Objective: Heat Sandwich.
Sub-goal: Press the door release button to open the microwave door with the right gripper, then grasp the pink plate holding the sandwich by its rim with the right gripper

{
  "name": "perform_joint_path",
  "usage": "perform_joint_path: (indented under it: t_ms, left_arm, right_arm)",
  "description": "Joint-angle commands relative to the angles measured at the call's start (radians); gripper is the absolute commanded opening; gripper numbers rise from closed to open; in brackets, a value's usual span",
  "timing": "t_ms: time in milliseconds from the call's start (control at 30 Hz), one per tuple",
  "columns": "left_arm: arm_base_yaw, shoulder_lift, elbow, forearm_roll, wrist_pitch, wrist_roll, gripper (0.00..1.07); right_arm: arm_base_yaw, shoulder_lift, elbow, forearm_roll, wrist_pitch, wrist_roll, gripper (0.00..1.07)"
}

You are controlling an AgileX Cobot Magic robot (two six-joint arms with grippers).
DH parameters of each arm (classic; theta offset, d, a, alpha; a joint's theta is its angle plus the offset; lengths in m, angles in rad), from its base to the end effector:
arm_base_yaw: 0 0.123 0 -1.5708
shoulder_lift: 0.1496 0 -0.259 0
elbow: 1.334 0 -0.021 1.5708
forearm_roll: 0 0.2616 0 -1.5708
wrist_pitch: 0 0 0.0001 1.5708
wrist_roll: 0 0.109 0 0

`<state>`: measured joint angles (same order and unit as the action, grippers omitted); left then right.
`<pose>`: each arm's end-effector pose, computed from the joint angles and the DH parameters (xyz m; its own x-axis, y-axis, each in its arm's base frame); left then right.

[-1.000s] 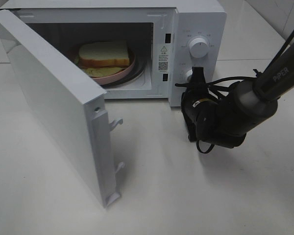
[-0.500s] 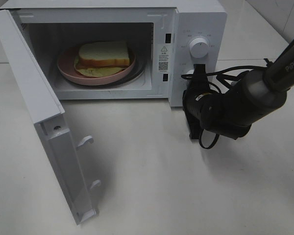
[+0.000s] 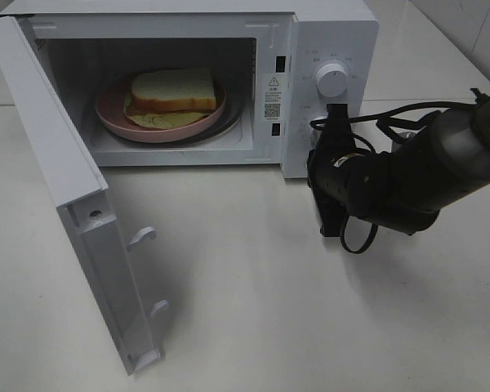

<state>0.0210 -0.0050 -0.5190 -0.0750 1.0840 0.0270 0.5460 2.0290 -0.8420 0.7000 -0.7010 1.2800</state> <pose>0.0429 -0.0063 0.2781 -0.4545 -0.0177 -0.8906 0.0343 0.9987 -0.0373 0.3406 0.1540 0.0621 -0.0397 0.9984 0.0392 0.4585 -0.0167 0.8885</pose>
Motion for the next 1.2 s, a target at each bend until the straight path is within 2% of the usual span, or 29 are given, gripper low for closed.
perform_joint_path:
  t_ms: [33,300,433,567,767,933,1200]
  left_arm:
    - [0.003,-0.016,0.002,-0.007,-0.013,-0.001,0.98]
    - [0.003,-0.016,0.002,-0.007,-0.013,-0.001,0.98]
    - [0.003,-0.016,0.002,-0.007,-0.013,-0.001,0.98]
    - [0.003,-0.016,0.002,-0.007,-0.013,-0.001,0.98]
    - [0.003,-0.016,0.002,-0.007,-0.013,-0.001,0.98]
    - [0.003,-0.016,0.002,-0.007,-0.013,-0.001,0.98]
    - [0.003,-0.016,0.002,-0.007,-0.013,-0.001,0.98]
  right_arm:
    - [0.003,-0.057,0.029,-0.012,0.042,-0.056,0.00]
    - [0.003,-0.185,0.089,-0.036,0.202,-0.195,0.01]
    - [0.003,-0.245,0.094,-0.062,0.349,-0.316,0.01]
    - [0.000,-0.303,0.092,-0.058,0.494,-0.570,0.01]
    - [0.000,-0.344,0.084,-0.058,0.646,-0.795,0.02]
    - [0.000,-0.366,0.029,-0.096,0.805,-0.955,0.02]
    - [0.000,-0.366,-0.149,-0.364,1.152,-1.036,0.03]
